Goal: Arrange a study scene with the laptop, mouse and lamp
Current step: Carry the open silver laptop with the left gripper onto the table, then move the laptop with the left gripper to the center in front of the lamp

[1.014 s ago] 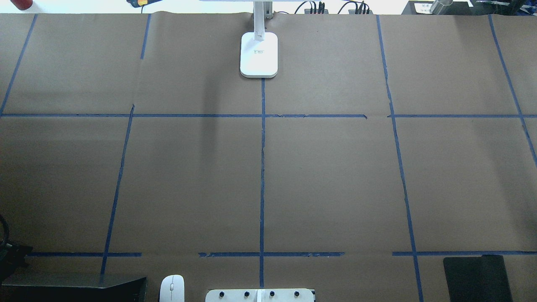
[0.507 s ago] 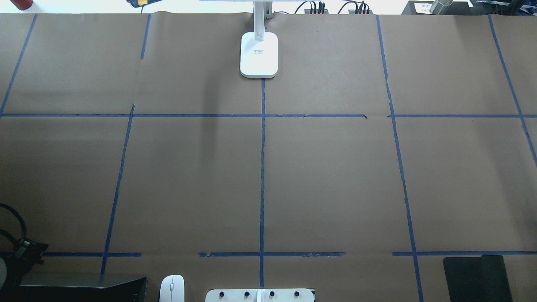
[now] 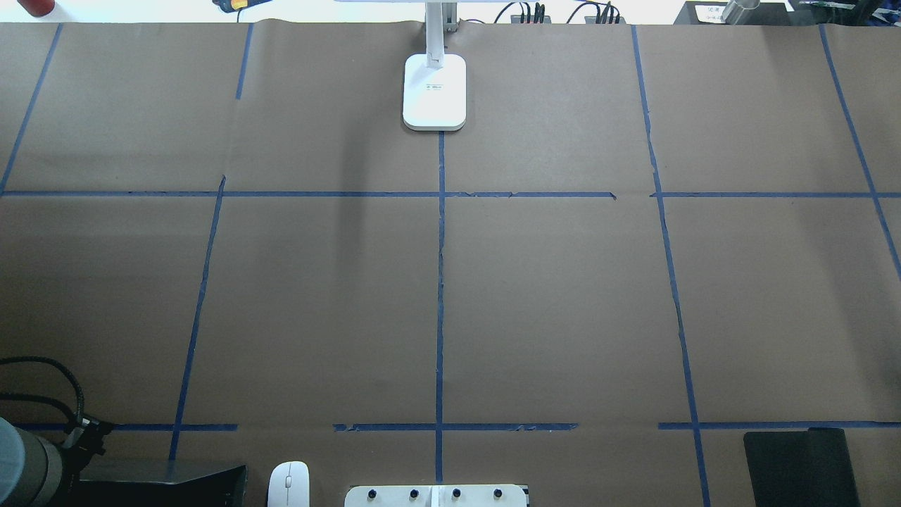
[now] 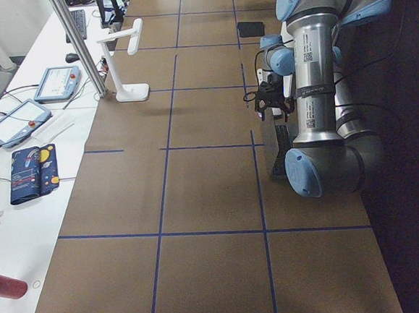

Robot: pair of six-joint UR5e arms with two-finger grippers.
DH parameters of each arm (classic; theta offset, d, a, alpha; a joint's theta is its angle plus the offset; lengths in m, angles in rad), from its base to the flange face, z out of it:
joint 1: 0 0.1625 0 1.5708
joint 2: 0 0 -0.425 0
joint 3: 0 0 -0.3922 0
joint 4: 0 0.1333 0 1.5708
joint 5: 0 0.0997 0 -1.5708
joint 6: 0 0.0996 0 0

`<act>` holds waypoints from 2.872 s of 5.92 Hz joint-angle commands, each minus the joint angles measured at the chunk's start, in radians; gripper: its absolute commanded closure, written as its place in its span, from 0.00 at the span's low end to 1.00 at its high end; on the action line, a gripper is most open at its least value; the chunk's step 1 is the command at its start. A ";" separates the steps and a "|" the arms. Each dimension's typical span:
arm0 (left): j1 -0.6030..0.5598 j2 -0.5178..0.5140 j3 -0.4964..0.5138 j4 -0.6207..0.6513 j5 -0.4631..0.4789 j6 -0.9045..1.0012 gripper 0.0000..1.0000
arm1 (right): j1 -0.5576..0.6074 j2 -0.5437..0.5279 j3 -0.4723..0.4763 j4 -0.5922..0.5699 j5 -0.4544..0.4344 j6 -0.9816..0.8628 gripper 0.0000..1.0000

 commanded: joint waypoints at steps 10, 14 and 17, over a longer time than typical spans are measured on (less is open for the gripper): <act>-0.274 -0.040 -0.002 0.080 0.015 0.042 1.00 | 0.001 0.001 0.002 0.000 0.001 0.003 0.00; -0.616 -0.378 0.256 0.086 0.015 0.335 1.00 | 0.001 0.003 -0.003 0.000 -0.003 0.000 0.00; -0.652 -0.710 0.601 0.072 0.048 0.335 1.00 | 0.001 -0.006 -0.003 0.000 -0.003 0.003 0.00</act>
